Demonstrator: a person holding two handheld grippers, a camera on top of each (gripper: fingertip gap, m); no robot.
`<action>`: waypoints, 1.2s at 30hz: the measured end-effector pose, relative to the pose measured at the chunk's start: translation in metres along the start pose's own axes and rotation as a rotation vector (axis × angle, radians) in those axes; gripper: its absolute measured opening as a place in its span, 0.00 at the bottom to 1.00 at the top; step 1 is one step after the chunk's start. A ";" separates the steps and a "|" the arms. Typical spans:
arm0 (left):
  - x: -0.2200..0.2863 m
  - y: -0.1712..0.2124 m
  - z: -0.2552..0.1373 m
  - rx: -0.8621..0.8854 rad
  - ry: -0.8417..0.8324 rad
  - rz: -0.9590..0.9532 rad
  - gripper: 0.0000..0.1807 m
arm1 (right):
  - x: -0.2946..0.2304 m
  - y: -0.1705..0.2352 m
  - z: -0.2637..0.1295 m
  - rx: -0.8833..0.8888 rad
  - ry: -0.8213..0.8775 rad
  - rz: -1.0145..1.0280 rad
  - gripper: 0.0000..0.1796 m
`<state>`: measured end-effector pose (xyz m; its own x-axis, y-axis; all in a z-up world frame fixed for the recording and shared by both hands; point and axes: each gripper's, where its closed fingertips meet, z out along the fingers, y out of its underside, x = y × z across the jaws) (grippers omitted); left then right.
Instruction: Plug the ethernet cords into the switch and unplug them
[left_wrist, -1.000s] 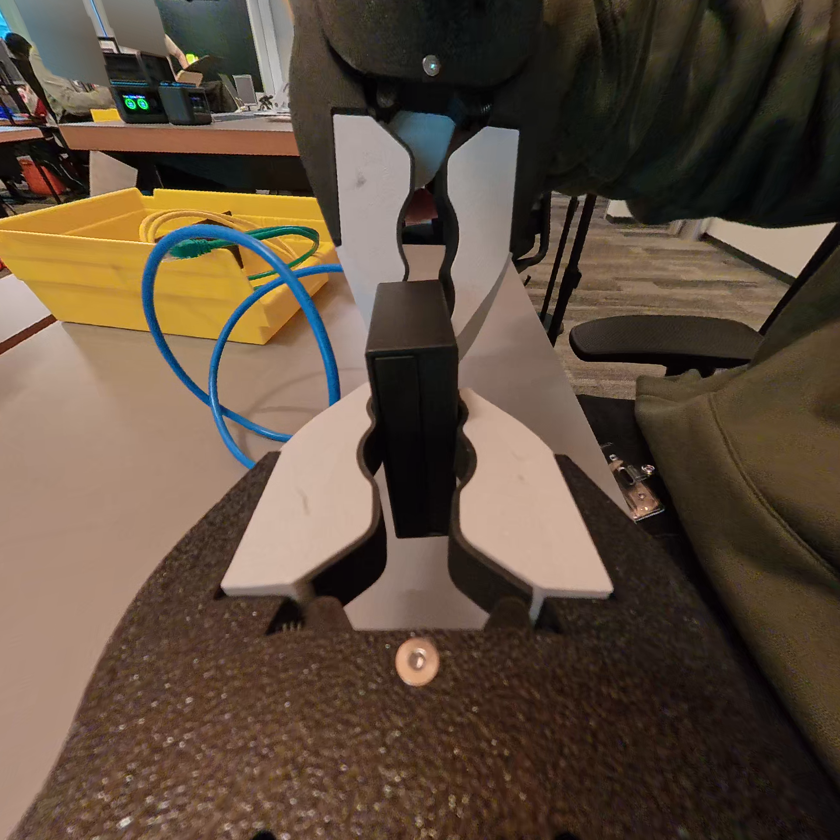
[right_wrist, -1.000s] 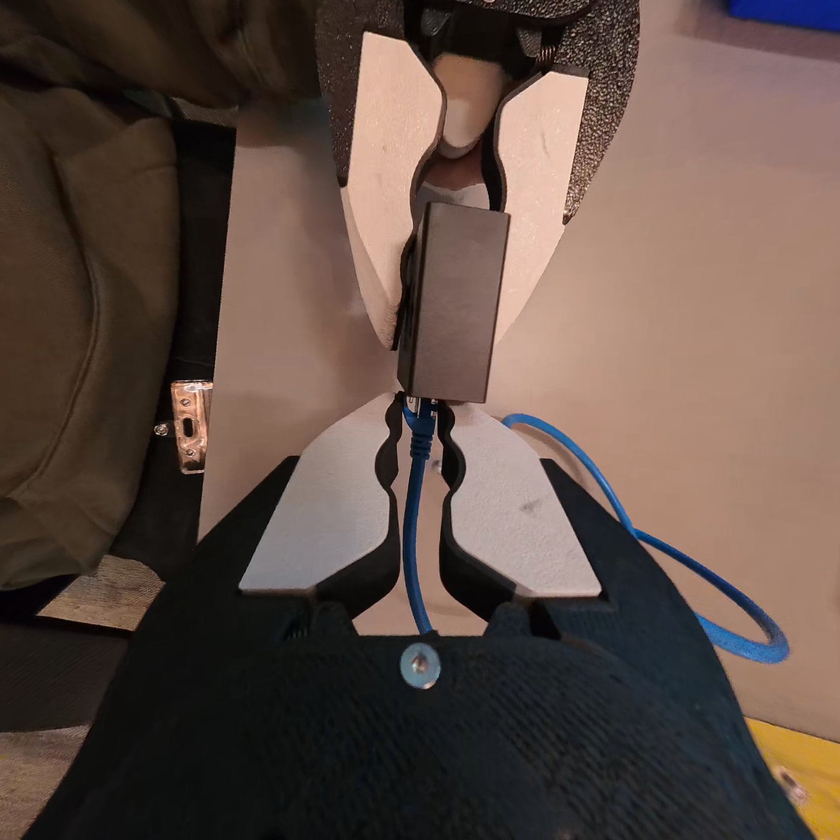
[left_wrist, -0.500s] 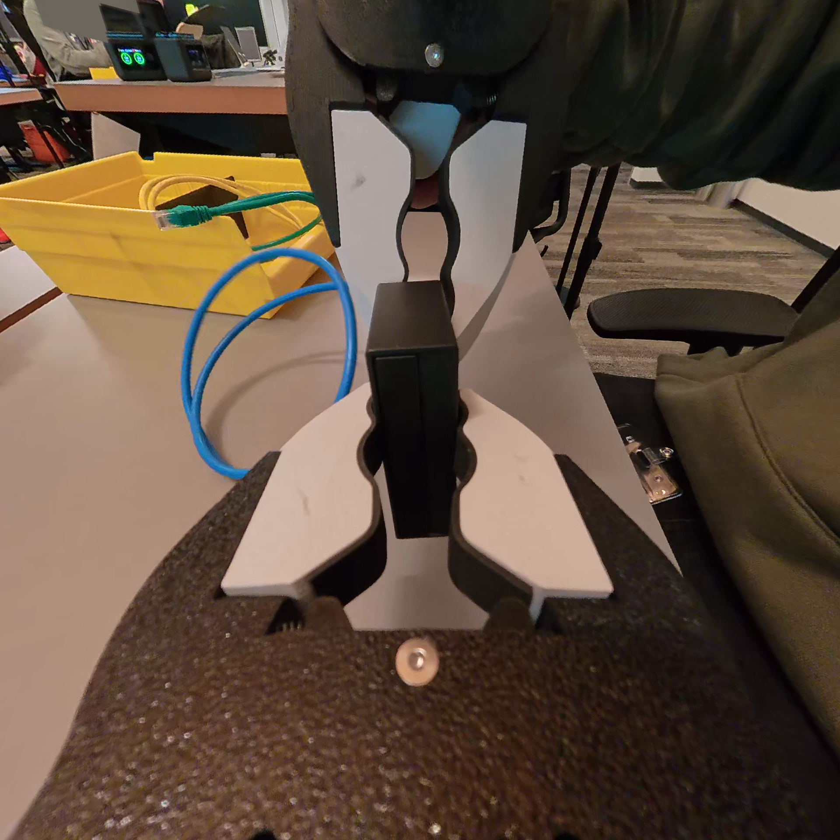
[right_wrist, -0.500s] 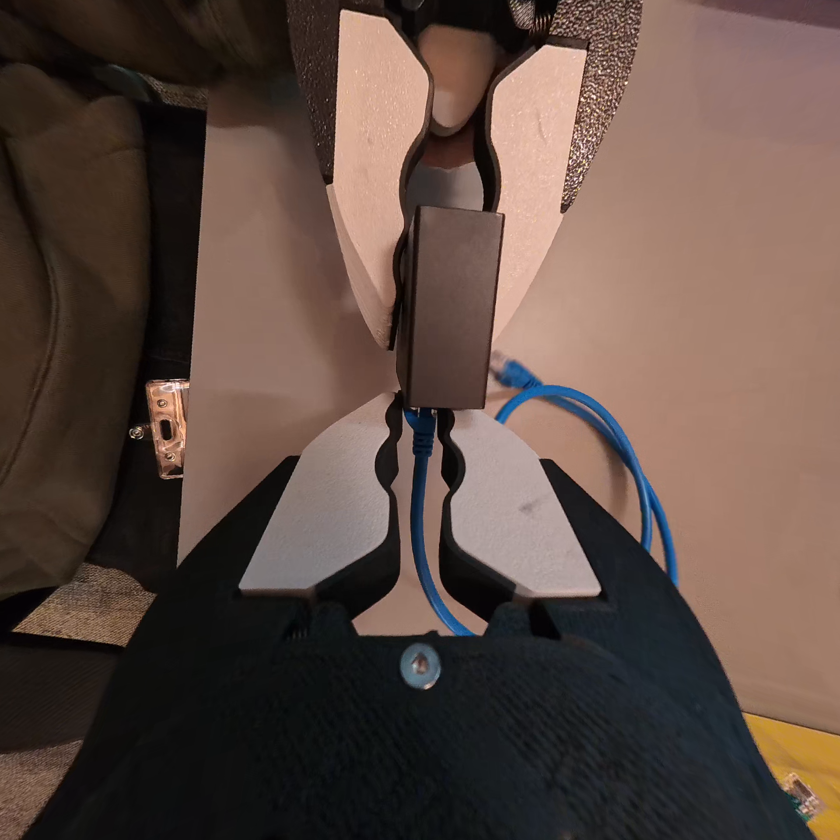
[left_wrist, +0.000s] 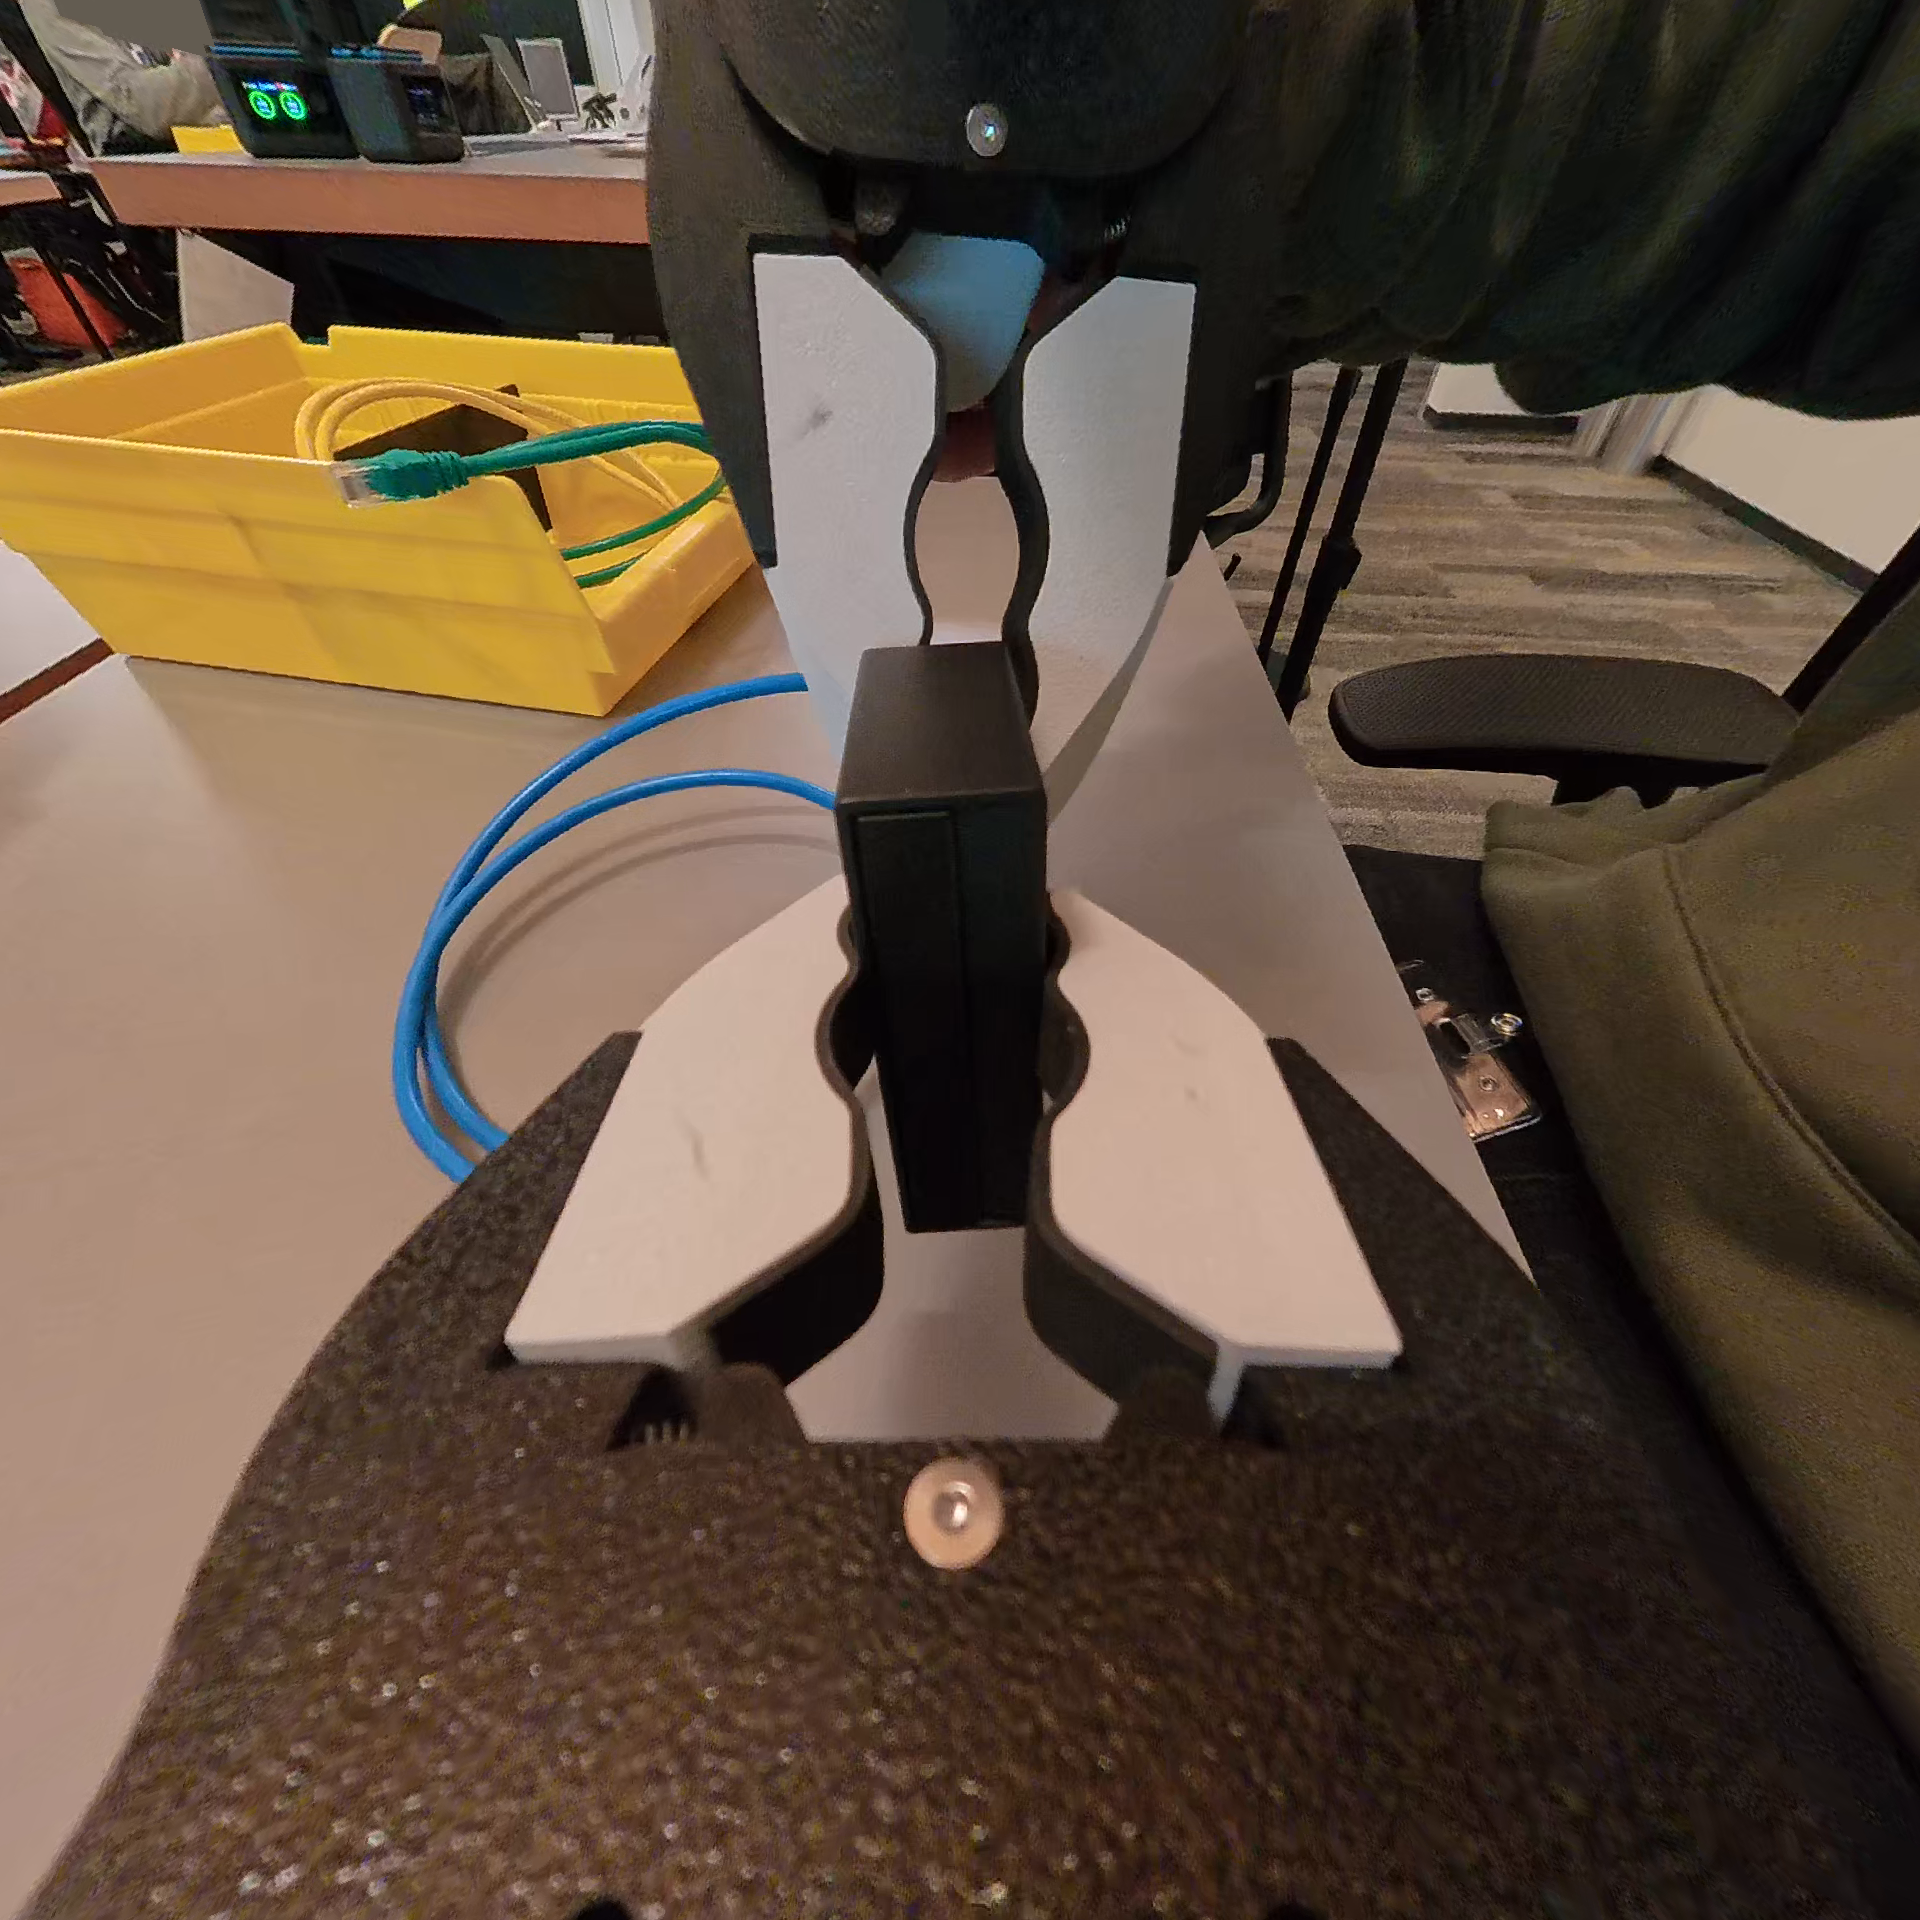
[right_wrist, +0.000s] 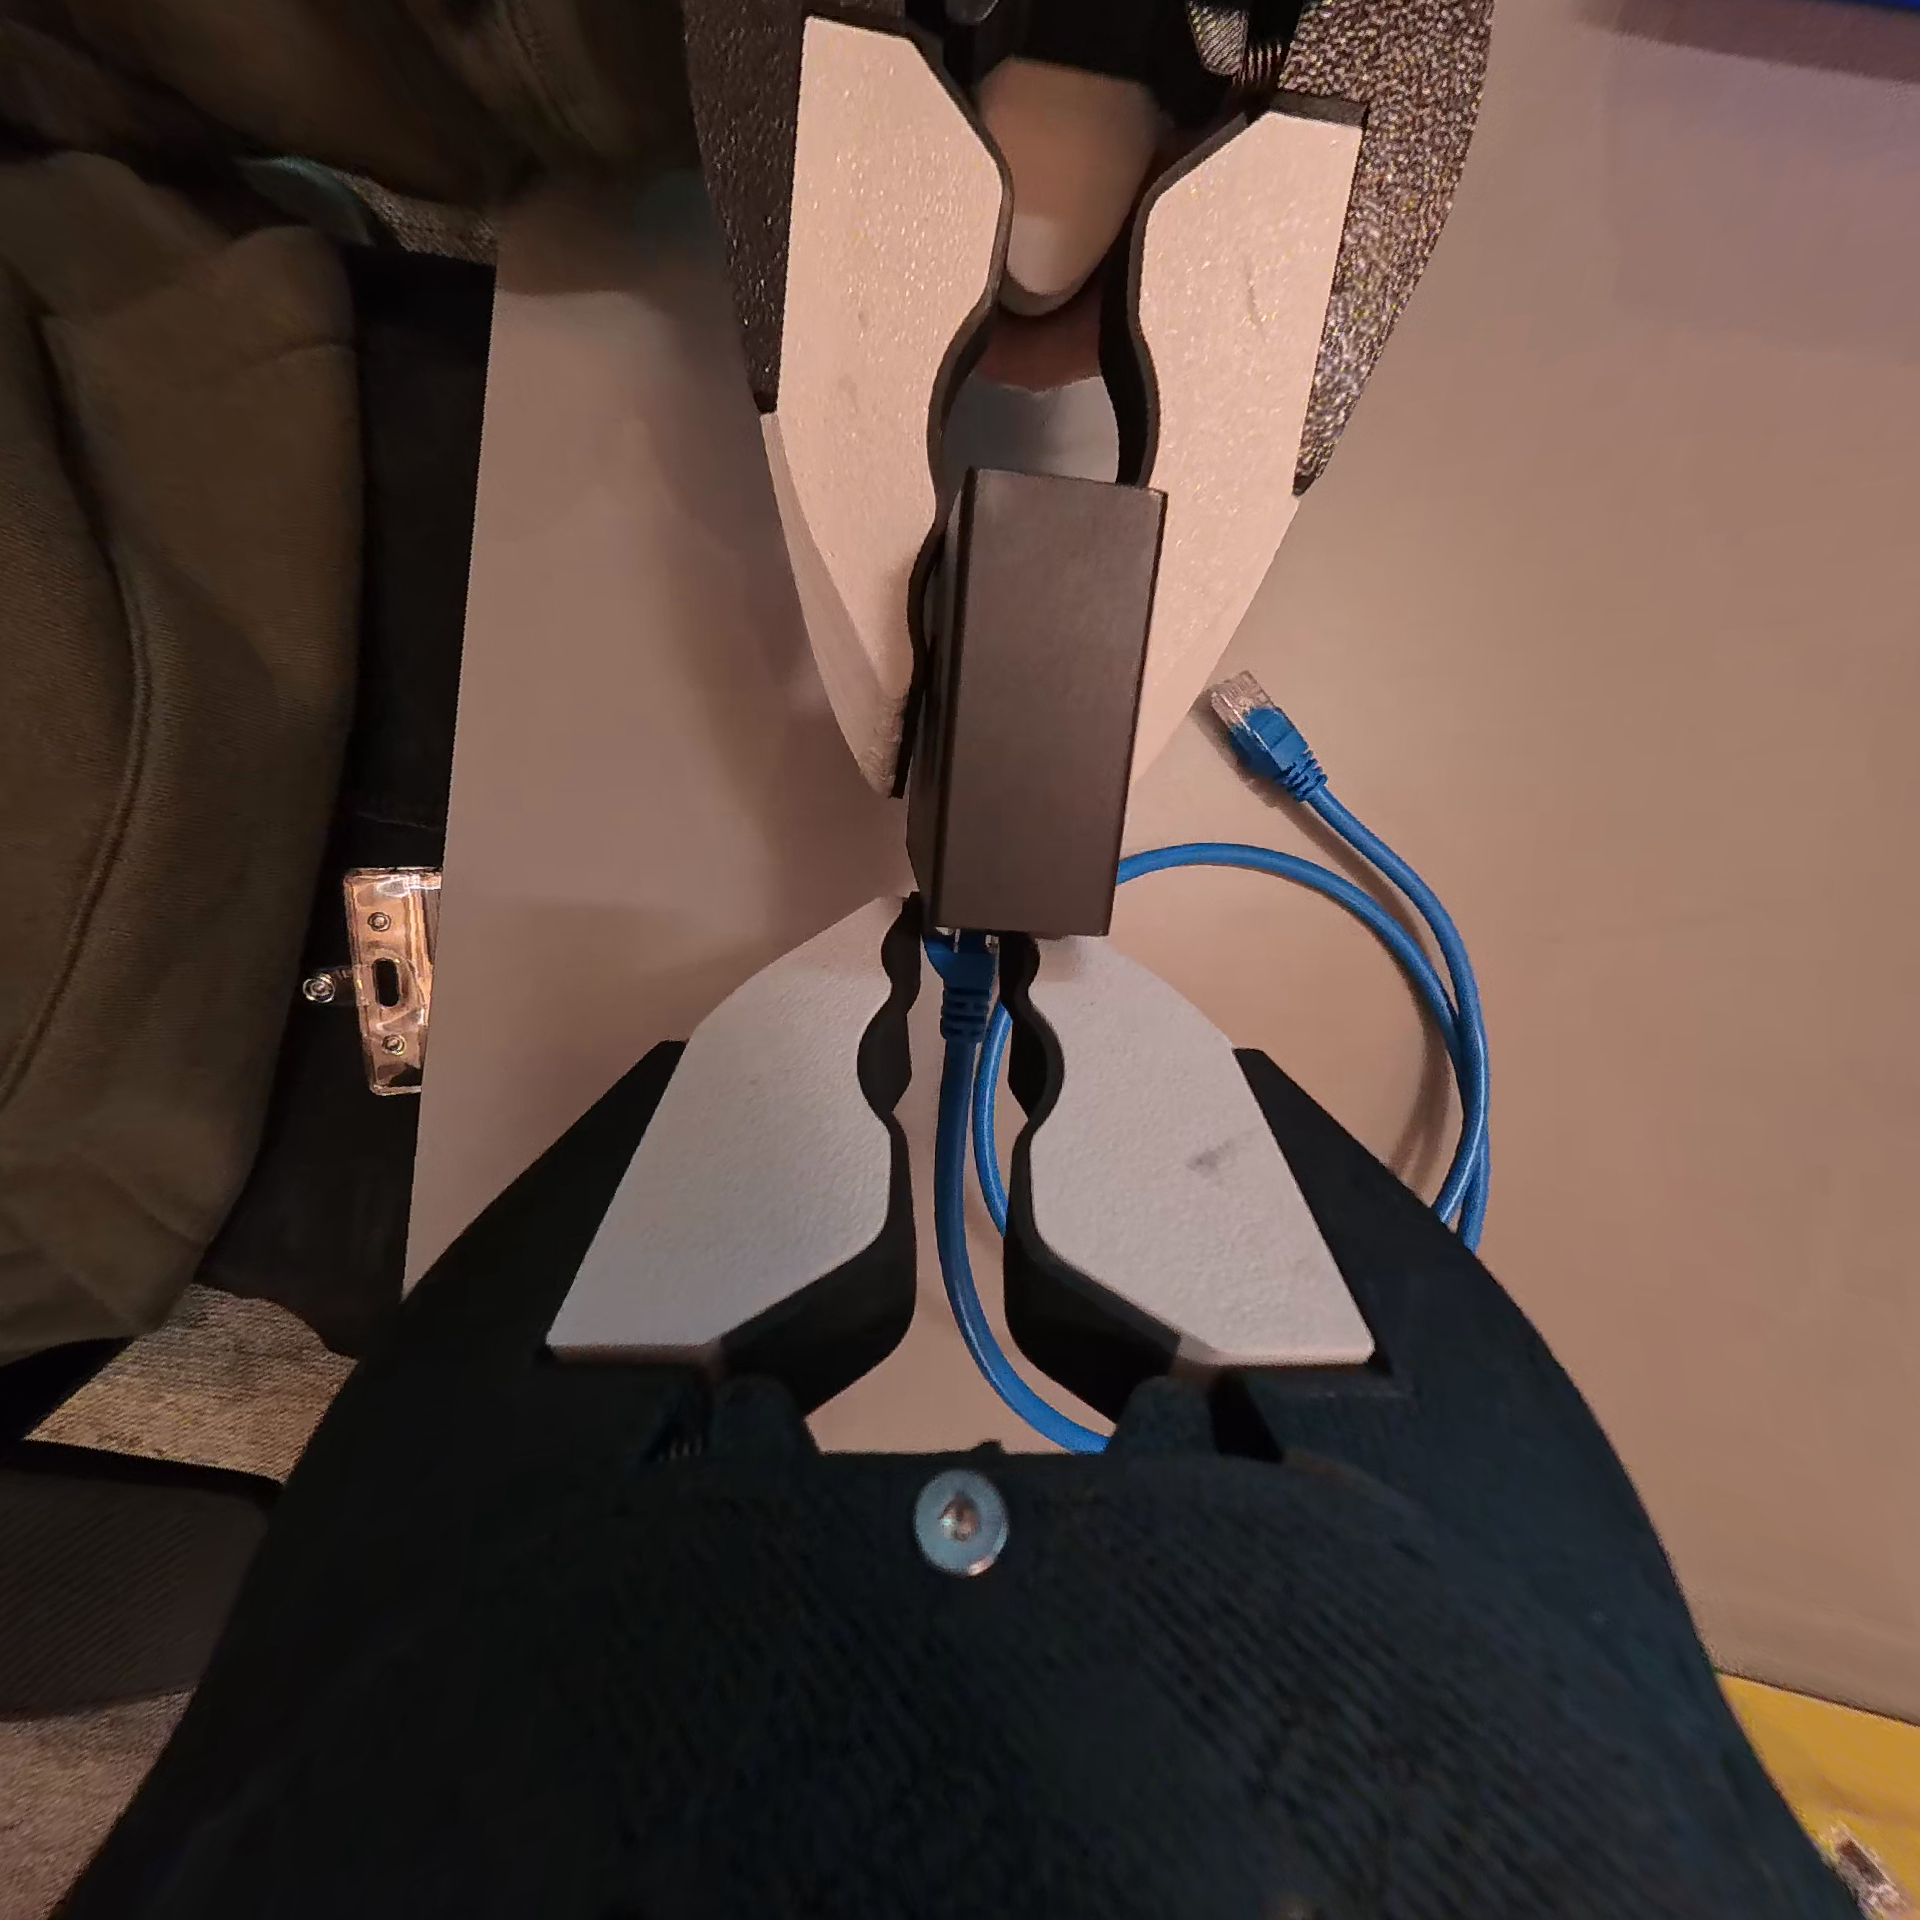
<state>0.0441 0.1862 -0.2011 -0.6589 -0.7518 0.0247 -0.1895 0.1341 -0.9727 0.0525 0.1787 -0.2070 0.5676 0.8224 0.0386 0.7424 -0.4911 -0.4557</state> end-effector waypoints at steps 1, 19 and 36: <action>0.000 0.000 0.000 0.002 0.003 -0.002 0.15 | 0.000 0.000 0.000 -0.002 -0.004 0.000 0.08; 0.002 0.000 -0.002 0.029 0.030 -0.018 0.15 | -0.002 -0.004 -0.002 0.024 -0.032 0.010 0.08; -0.003 0.003 -0.004 0.023 0.009 -0.025 0.15 | 0.004 -0.007 0.000 0.045 0.018 0.065 0.07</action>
<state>0.0424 0.1911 -0.2032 -0.6604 -0.7491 0.0514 -0.1892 0.0998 -0.9769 0.0495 0.1851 -0.2035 0.6207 0.7837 0.0232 0.6871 -0.5295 -0.4974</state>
